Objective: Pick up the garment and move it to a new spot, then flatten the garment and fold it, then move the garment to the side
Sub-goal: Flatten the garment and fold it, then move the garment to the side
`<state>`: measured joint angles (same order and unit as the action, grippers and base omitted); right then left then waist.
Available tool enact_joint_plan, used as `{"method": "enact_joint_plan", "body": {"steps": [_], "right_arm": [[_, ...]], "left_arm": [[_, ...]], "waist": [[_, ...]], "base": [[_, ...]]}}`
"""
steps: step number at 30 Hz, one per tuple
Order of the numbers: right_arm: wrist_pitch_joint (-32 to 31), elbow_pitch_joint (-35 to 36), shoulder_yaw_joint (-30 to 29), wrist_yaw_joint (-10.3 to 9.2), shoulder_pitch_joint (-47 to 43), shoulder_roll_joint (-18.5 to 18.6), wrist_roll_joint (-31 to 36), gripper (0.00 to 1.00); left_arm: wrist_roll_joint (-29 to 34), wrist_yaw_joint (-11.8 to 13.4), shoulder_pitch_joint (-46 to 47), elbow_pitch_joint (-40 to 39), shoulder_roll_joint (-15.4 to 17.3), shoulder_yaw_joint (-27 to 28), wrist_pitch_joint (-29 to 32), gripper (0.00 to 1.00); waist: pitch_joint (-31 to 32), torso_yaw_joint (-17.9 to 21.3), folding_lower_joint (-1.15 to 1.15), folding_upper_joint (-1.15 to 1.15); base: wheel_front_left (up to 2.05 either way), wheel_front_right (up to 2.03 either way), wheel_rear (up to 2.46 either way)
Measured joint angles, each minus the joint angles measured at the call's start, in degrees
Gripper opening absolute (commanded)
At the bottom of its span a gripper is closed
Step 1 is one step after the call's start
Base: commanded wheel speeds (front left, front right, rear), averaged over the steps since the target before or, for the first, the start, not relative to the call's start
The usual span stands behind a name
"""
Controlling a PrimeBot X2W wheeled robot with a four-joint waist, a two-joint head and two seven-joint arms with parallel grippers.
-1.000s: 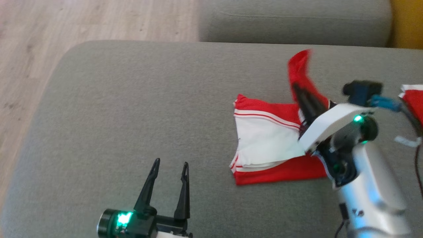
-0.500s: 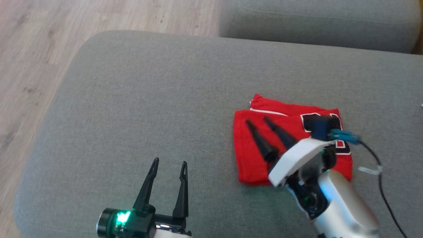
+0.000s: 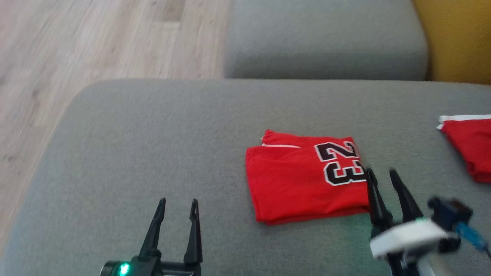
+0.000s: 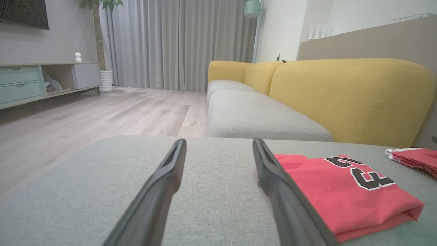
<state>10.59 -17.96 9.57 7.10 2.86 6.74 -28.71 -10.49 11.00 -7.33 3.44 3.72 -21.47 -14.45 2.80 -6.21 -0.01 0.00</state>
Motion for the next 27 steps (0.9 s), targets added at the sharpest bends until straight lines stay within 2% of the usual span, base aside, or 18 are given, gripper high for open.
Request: {"method": "enact_joint_plan", "body": {"steps": [4, 7, 16, 27], "right_arm": [[3.23, -0.52, 2.07, 0.0, -5.28, 2.25, -0.31, 1.0], [3.64, -0.64, 3.61, 0.0, -8.56, 3.39, 1.9, 1.0], [3.64, 2.45, 2.3, 0.0, -18.02, -0.1, 8.12, 1.0], [3.64, 3.3, -2.23, 0.0, -18.9, -2.52, 11.33, 1.0]], "left_arm": [[-0.08, -0.43, -1.43, 0.51, -0.05, 1.23, 0.0, 1.0], [1.03, -0.52, -2.61, 1.48, -0.08, 1.41, 0.0, 1.0], [2.0, -1.59, -7.52, 5.02, -0.05, 4.45, 0.0, 1.0], [2.58, -2.44, -8.4, 5.57, -0.05, 6.21, 0.0, 1.0]], "waist": [[2.24, 1.12, 0.0, 0.0], [3.86, 1.62, 0.0, 0.0], [7.59, 2.24, 0.0, 0.0], [8.96, 1.9, 0.0, 0.0]], "base": [[0.0, 0.0, 0.0], [0.0, 0.0, 0.0], [0.0, 0.0, 0.0], [0.0, 0.0, 0.0]]}}
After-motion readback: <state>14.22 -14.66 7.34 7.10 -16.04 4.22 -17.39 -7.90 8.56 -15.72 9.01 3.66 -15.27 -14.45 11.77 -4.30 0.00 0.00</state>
